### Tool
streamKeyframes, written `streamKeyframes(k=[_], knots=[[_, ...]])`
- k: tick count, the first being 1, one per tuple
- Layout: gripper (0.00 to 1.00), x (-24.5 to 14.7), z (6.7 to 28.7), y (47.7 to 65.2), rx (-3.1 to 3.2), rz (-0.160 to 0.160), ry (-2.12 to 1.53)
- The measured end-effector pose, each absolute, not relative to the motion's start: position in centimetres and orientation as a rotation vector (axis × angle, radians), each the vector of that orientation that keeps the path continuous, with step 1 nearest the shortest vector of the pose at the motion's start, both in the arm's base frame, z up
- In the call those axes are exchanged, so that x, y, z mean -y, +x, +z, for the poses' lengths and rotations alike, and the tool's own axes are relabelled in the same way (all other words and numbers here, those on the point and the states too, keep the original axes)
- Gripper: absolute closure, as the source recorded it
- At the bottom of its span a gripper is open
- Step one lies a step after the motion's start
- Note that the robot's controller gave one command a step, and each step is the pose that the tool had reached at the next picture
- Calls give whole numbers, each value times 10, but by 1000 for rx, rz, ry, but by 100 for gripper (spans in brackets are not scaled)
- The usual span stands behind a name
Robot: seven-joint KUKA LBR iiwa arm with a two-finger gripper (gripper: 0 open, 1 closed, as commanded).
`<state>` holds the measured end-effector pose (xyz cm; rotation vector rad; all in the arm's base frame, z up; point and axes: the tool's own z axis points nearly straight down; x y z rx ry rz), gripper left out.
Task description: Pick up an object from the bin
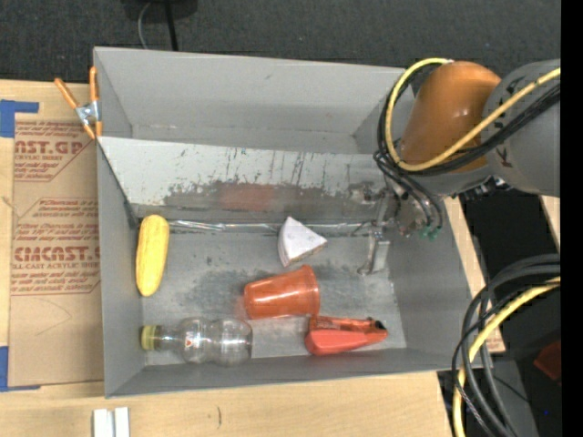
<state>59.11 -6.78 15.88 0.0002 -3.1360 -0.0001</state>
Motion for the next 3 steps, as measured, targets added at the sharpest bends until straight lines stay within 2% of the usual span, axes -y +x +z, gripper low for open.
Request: streamKeyframes(k=[1,2,3], knots=[[0,68,164,593,3144,1,1],[0,44,116,594,3148,3,21],[0,-2,79,585,3139,0,-111]])
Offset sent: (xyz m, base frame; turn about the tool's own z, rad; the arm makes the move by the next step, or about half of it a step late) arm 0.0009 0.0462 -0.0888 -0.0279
